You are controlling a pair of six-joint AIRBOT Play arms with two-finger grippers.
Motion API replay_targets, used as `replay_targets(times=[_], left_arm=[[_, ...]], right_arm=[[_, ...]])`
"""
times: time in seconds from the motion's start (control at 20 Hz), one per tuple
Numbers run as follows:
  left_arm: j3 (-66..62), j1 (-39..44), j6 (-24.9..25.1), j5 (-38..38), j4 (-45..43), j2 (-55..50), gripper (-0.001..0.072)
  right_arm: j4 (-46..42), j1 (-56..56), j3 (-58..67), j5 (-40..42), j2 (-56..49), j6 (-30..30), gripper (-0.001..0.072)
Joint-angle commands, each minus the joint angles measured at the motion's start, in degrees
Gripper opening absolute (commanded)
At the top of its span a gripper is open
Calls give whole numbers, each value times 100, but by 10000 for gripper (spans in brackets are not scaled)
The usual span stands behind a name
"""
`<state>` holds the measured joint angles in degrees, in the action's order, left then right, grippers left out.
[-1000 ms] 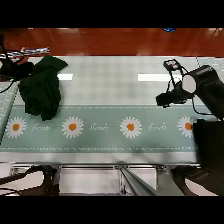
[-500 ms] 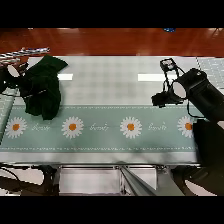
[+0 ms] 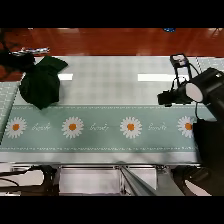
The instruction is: Fold the shirts.
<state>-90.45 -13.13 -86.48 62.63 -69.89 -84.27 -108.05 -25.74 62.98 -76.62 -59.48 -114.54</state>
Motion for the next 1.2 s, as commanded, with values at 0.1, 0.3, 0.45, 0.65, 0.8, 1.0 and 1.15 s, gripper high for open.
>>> replay_targets(times=[0.1,0.3,0.45,0.65,0.8,1.0,1.15], left_arm=[[-1274,313,289,-258,951,1187,22],[-2472,713,234,-262,953,1493,21],[-3171,1036,-35,-496,1001,1561,22],[-2806,1550,-33,-660,1641,1893,22],[-1652,2361,-31,-1182,1725,2295,22],[966,3305,-17,-2660,1722,3423,22],[2813,3276,-166,-2476,1709,4221,22]], right_arm=[[20,-9,-2,-15,949,-212,409],[621,-9,-2,-2,1379,131,409],[743,-9,-2,170,1646,120,409],[723,-9,-2,214,1912,111,409],[715,-9,-2,212,1996,63,409],[702,-9,-2,199,1993,13,408],[702,-9,-2,201,1993,-37,408]])
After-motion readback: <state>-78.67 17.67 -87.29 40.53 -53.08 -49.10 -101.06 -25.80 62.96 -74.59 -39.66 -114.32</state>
